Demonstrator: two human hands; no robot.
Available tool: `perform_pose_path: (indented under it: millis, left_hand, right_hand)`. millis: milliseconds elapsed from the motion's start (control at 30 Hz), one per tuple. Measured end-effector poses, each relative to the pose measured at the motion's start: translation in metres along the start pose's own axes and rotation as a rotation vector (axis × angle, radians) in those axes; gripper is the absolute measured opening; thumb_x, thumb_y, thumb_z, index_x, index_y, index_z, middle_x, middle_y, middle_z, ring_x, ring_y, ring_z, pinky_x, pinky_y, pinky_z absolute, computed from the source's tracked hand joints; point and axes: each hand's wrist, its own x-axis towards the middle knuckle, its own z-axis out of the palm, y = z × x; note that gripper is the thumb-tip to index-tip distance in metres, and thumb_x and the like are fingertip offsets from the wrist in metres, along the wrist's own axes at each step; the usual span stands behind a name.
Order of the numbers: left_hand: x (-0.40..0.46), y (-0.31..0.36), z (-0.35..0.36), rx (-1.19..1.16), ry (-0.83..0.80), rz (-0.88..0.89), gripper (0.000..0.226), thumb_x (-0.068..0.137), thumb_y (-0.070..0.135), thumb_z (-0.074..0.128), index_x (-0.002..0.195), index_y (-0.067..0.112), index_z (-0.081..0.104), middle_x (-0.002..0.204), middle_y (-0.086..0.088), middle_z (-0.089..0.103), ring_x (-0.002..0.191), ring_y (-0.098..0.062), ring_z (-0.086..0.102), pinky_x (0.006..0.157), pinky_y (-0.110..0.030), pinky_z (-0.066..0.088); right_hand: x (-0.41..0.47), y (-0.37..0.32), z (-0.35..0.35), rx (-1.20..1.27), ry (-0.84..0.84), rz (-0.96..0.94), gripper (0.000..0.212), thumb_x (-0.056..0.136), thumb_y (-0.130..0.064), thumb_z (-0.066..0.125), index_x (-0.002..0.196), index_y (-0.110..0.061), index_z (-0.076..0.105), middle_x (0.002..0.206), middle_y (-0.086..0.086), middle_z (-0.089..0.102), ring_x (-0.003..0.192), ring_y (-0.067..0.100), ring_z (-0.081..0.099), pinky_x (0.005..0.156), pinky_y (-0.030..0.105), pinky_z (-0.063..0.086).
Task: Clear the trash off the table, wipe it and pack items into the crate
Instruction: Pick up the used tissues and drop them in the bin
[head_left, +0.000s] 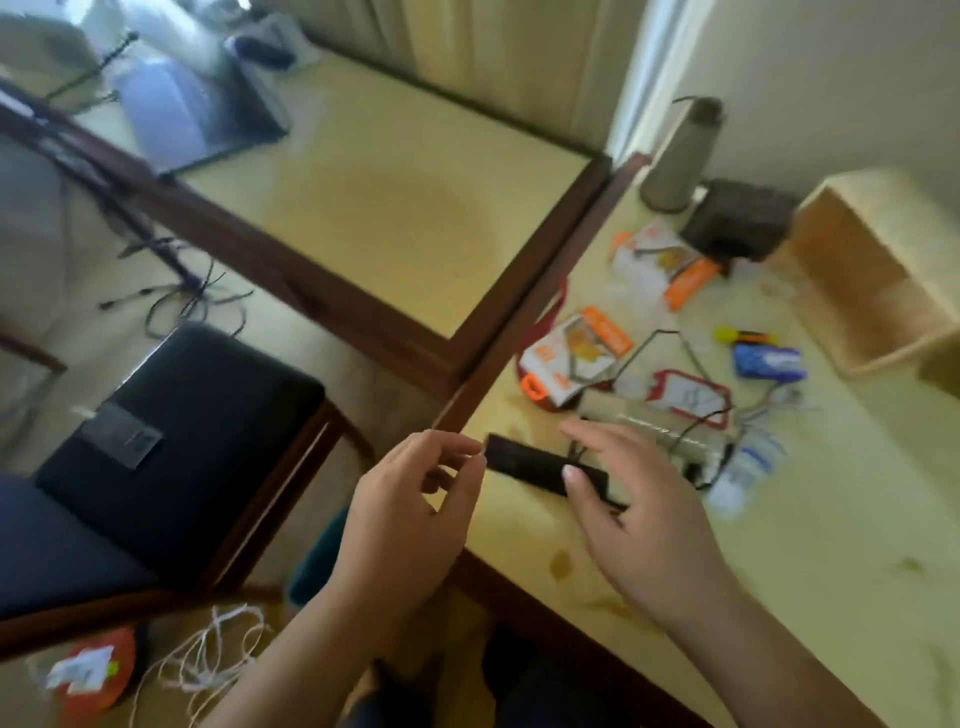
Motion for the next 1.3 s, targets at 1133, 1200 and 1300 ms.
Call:
perform_pose_path:
  millis: [1133, 1200, 1300]
  left_hand:
    - [0.206, 0.09, 0.249, 0.87, -0.614, 0.098, 0.026, 0.102, 0.021, 0.052, 0.125, 0.008, 0.058, 0.123, -0.011, 0.061, 0.102, -0.024, 0.065, 0.088, -0.034, 0.058]
    - [0.21, 0.09, 0.252, 0.821, -0.602, 0.05, 0.015, 0.101, 0.018, 0.055, 0.113, 0.011, 0.061, 0.118, -0.01, 0.065, 0.098, -0.024, 0.068, 0.089, -0.036, 0.06]
    - [0.217, 0.09, 0.254, 0.794, -0.552, 0.021, 0.007, 0.099, 0.013, 0.062, 0.106, 0.012, 0.064, 0.108, -0.008, 0.07, 0.094, -0.022, 0.071, 0.086, -0.035, 0.063]
  right_hand:
    - [0.09, 0.147, -0.079, -0.054, 0.063, 0.429, 0.026, 0.103, -0.026, 0.058, 0.127, -0.027, 0.07, 0.116, -0.015, 0.063, 0.113, 0.008, 0.055, 0.088, 0.021, 0.044]
    - [0.106, 0.149, -0.077, -0.048, 0.026, 0.446, 0.027, 0.103, -0.027, 0.058, 0.127, -0.027, 0.069, 0.122, -0.012, 0.066, 0.116, 0.01, 0.057, 0.093, 0.026, 0.046]
    - [0.131, 0.154, -0.073, -0.068, -0.053, 0.476, 0.032, 0.102, -0.027, 0.057, 0.133, -0.025, 0.068, 0.129, -0.007, 0.068, 0.118, 0.014, 0.061, 0.097, 0.032, 0.051]
